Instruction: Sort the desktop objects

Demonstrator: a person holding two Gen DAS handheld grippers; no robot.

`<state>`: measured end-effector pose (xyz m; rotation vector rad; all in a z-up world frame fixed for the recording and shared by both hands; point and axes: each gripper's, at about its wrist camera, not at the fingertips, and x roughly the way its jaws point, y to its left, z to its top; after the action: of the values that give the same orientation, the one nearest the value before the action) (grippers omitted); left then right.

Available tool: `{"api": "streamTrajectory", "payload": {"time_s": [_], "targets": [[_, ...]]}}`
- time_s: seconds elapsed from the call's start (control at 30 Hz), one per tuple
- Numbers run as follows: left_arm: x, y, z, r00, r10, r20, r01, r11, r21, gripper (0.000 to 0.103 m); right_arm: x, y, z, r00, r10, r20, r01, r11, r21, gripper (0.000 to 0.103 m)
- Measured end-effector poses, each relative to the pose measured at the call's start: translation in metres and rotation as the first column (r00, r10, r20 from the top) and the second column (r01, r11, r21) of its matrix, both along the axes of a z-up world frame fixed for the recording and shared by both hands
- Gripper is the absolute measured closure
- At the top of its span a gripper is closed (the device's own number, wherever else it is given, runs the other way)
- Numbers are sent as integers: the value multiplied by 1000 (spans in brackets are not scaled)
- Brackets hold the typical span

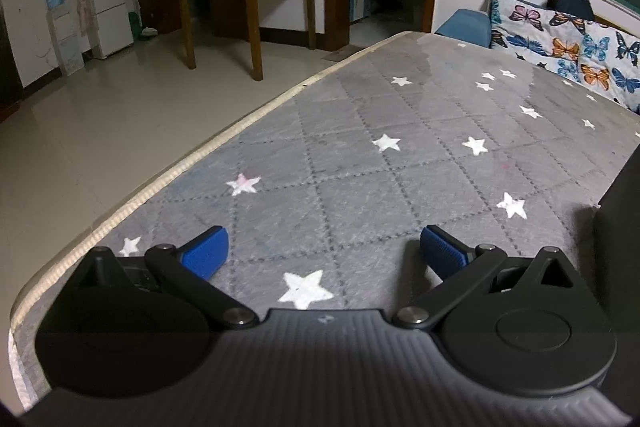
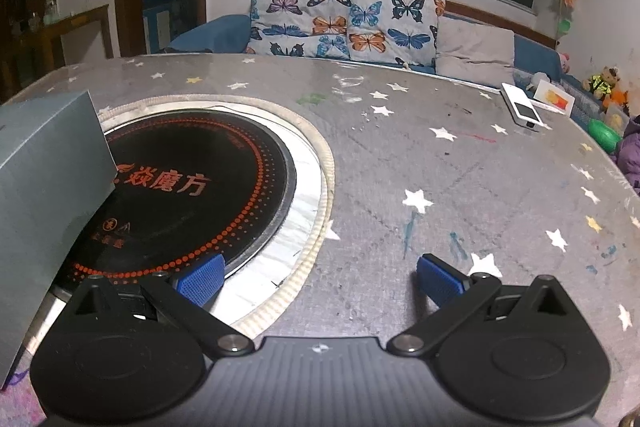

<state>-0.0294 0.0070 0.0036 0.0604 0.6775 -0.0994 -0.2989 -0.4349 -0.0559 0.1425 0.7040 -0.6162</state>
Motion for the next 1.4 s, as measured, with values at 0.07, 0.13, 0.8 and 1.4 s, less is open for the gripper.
{"api": "streamTrajectory", "payload": {"time_s": [0.07,0.13,0.8,1.4], "targets": [[1,-3,0,1000,-3,0,3,1000,1,0,-1,0,0,1000,0,2,0,1000,1,0],[2,-5,-1,1000,-10,1,10,1000,1,0,-1,0,0,1000,0,4,0,1000,2,0],[3,-10,-2,1000,-30,3,30,1000,-6,0,-3,-2,-1,1000,-3,19,3,1000,7,0],[3,-10,-2,1000,-28,2,28,1000,-7,0,-2,-5,-2,1000,-4,19,4,1000,7,0]]}}
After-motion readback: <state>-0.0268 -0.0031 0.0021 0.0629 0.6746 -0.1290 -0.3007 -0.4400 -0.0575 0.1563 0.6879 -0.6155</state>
